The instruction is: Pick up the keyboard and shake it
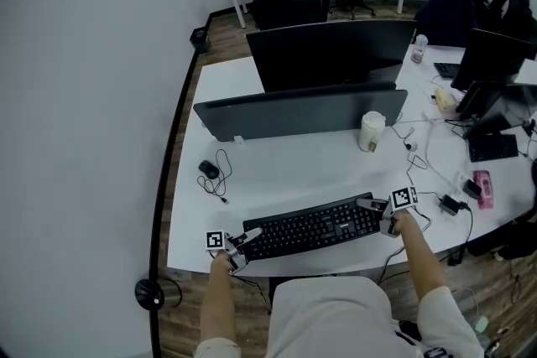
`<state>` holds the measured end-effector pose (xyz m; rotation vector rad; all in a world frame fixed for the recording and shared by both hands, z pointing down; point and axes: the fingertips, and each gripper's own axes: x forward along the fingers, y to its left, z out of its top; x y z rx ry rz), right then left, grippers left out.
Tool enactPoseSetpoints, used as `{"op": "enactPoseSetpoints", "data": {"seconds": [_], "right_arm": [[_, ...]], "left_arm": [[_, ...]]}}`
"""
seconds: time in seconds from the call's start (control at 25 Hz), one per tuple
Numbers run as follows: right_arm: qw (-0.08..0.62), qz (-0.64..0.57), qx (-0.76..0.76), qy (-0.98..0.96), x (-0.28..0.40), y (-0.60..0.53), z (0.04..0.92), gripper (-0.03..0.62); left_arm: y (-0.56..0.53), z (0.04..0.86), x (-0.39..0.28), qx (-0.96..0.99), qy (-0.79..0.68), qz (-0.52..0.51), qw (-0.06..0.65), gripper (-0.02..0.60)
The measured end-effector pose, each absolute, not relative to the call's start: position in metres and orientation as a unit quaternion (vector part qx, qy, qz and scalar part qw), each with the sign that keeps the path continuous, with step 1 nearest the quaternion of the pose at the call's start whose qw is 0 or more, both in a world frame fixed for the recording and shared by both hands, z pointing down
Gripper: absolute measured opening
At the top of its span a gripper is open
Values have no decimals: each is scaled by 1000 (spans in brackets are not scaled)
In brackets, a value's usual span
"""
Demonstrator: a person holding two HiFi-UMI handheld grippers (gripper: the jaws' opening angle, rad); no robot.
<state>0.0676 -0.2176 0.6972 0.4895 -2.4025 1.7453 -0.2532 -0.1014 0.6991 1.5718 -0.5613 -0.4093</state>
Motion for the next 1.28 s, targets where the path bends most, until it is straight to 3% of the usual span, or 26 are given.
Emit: {"op": "enactPoseSetpoints", "data": {"seconds": [1.28], "right_arm": [[73,555,175,-810,76,-217,693,179]], "left_arm": [[-102,699,-246,704,-251,-177,641,115]]}}
